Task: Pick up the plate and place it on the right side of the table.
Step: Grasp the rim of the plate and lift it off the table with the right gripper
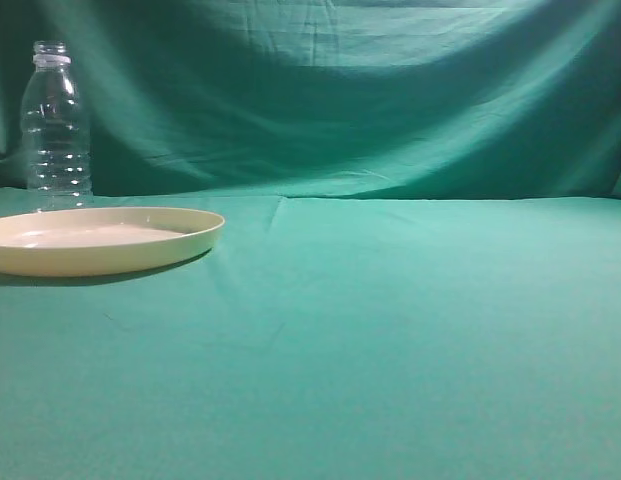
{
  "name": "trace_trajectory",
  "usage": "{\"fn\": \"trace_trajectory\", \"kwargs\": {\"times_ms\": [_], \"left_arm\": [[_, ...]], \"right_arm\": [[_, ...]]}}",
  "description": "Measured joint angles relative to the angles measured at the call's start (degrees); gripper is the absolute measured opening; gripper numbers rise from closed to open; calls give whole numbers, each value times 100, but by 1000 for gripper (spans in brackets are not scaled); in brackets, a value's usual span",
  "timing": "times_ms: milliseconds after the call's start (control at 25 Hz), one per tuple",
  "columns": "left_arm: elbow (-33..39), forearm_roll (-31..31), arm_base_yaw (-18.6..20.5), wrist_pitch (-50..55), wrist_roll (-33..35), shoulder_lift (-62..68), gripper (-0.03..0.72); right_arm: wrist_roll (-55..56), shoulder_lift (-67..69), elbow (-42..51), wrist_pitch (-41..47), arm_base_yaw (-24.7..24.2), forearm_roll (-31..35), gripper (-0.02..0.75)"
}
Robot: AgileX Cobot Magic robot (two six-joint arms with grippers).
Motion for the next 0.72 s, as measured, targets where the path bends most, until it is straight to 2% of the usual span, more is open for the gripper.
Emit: {"fn": "trace_trajectory", "kwargs": {"times_ms": [720], "left_arm": [[0,0,0,0,0,0,0]], "right_arm": [[0,0,0,0,0,0,0]]}}
